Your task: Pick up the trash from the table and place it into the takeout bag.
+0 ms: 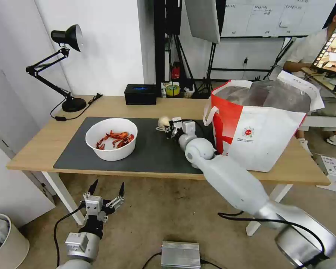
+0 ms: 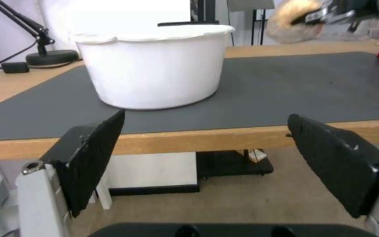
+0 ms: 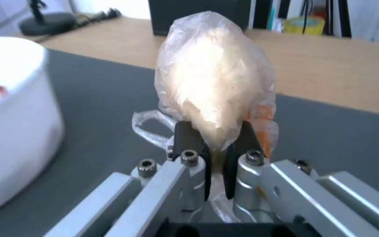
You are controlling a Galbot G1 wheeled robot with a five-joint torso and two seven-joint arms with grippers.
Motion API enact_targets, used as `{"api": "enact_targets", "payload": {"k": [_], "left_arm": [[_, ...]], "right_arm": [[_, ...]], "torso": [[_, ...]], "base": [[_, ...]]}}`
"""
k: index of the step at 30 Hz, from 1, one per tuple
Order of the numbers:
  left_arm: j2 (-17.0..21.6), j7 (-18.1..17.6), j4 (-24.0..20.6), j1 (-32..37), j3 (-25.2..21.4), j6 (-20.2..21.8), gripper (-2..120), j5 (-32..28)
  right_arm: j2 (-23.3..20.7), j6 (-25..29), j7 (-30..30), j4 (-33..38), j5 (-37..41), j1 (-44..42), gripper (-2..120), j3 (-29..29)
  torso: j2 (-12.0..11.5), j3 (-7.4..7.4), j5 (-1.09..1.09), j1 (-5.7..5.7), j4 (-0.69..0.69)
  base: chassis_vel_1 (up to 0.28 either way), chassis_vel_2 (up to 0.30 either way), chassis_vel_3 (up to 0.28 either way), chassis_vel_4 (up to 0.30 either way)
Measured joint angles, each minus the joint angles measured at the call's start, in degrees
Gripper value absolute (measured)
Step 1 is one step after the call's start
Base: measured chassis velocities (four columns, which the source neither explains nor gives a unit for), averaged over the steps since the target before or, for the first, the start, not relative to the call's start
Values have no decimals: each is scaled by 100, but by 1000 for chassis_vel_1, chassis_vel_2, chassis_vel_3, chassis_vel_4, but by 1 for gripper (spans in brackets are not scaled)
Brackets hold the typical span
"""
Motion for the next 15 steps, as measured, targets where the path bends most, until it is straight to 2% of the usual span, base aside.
{"api": "enact_targets", "payload": {"k": [2,3,5,6,9,15], "left_arm": [[-17,-1,-6,23,11,-2,100,39],[-17,-1,-6,23,11,-2,100,39],[-25,-2,-22,49,18,-9,100,52],[-25,-2,-22,49,18,-9,100,52],[-29,-3,-89,102,18,-15,100,67],[-28,-5,-145,147,25,-31,100,120]], "right_arm": [[-280,-98,186,704,-75,-253,5,137],[-280,-98,186,704,-75,-253,5,137],[-498,-238,330,1272,-105,-490,5,307],[-498,-238,330,1272,-105,-490,5,307],[-852,-325,381,2101,-129,-956,5,691],[-1318,-220,327,2841,-321,-1474,5,1287]], "torso": [[0,0,1,0,1],[0,0,1,0,1],[0,0,0,0,1],[0,0,0,0,1],[0,0,1,0,1],[0,0,2,0,0]], "base": [[0,0,0,0],[0,0,0,0],[0,0,0,0],[0,0,0,0],[0,0,0,0],[0,0,0,0]]}}
